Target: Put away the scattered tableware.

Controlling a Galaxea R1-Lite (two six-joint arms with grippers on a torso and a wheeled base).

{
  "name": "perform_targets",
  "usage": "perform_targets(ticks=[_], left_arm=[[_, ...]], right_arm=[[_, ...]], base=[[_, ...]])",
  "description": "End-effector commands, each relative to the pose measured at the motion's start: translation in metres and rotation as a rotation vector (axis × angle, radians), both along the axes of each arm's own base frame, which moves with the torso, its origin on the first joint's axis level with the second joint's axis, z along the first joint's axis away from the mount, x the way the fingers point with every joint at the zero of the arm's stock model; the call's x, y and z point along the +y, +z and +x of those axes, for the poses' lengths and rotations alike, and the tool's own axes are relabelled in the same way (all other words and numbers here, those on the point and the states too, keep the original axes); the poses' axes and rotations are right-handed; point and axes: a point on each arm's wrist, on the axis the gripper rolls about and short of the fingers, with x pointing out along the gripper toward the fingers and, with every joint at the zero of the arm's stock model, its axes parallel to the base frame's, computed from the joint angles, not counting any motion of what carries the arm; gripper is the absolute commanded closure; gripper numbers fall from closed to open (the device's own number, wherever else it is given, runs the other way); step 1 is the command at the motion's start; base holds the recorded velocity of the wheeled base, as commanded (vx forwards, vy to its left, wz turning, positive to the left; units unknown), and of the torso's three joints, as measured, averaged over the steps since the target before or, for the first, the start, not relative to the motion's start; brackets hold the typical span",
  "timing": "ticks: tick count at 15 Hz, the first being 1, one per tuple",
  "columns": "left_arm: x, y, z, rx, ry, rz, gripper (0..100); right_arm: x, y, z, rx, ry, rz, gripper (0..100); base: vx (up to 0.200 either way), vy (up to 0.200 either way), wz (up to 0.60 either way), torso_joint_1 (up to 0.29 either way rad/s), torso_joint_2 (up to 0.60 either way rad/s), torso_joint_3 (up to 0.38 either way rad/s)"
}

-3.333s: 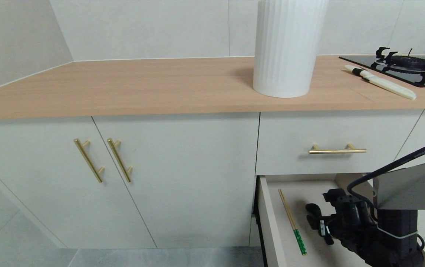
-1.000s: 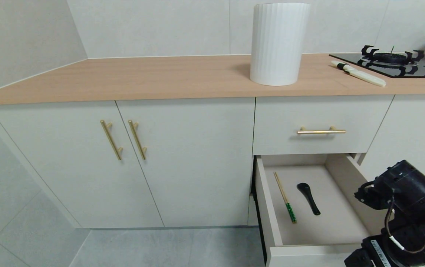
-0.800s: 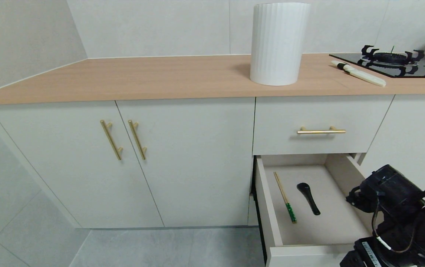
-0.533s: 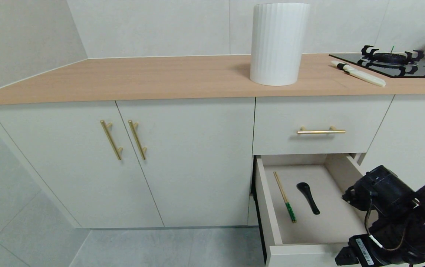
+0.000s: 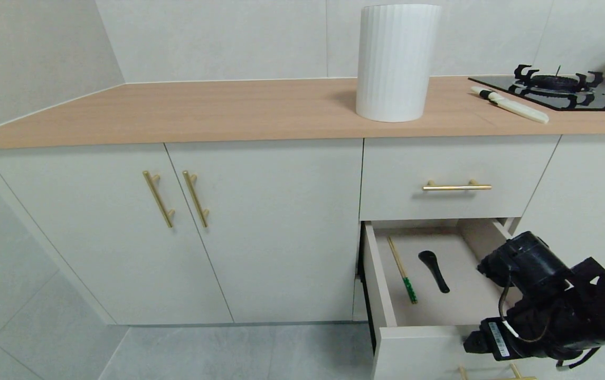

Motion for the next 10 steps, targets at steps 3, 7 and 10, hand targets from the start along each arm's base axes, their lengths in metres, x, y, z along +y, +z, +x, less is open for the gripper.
perform_targets(ticks=[3, 7, 10], left_arm=[[0.000, 0.000, 0.000, 0.000, 0.001, 0.000, 0], [0.000, 0.000, 0.000, 0.000, 0.001, 0.000, 0], [0.000, 0.000, 0.000, 0.000, 0.001, 0.000, 0]], right_arm=[[-0.001, -0.017, 0.025, -0.039, -0.037, 0.006, 0], [-0.002, -0.016, 0.066, -0.121, -0.050, 0.015, 0], [0.000, -0.016, 0.101, -0.166, -0.078, 0.028, 0]], base=[[0.000, 0.000, 0.00, 0.000, 0.00, 0.000], [0.000, 0.000, 0.00, 0.000, 0.00, 0.000], [0.000, 0.000, 0.00, 0.000, 0.00, 0.000]])
